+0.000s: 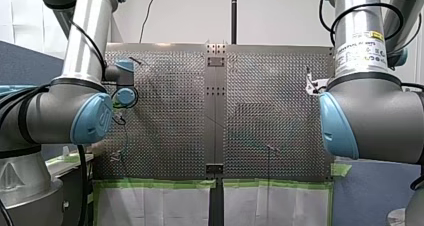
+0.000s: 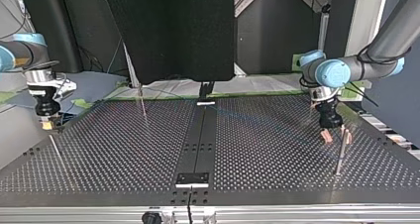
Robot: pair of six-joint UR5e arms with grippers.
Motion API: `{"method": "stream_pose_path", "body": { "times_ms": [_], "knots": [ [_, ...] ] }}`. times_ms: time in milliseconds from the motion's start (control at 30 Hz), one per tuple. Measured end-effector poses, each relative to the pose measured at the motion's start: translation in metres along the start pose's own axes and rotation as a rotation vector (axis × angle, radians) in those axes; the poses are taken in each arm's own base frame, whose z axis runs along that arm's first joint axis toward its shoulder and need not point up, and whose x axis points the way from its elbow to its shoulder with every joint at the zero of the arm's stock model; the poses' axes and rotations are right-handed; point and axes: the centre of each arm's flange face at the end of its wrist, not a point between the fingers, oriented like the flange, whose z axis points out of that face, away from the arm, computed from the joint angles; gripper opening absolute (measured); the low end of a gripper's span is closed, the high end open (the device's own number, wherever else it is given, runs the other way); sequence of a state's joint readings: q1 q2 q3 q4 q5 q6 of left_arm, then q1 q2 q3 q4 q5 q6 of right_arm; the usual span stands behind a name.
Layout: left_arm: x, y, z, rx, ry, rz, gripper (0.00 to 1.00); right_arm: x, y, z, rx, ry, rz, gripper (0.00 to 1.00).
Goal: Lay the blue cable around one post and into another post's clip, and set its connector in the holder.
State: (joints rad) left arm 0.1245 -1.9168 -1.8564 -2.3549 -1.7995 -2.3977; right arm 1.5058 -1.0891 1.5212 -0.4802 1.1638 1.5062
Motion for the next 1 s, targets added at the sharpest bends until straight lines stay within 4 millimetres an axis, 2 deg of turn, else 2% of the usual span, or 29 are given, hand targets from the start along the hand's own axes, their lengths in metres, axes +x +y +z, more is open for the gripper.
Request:
{"method": "stream_pose_path", "body": {
  "times_ms": [333,567,1000],
  "knots": [
    [0.0,0.0,0.0,0.0,0.002,0.002,0.98,-0.005,-0.002,0.003,0.008,0.034,0.027,0.0],
    [0.001,0.0,0.0,0.0,0.003,0.002,0.98,-0.021,-0.003,0.006,0.012,0.017,0.032,0.0],
    [0.001,-0.001,-0.001,0.002,0.003,0.004,0.98,-0.017,-0.003,0.011,0.016,0.039,0.028,0.0]
  ]
}}
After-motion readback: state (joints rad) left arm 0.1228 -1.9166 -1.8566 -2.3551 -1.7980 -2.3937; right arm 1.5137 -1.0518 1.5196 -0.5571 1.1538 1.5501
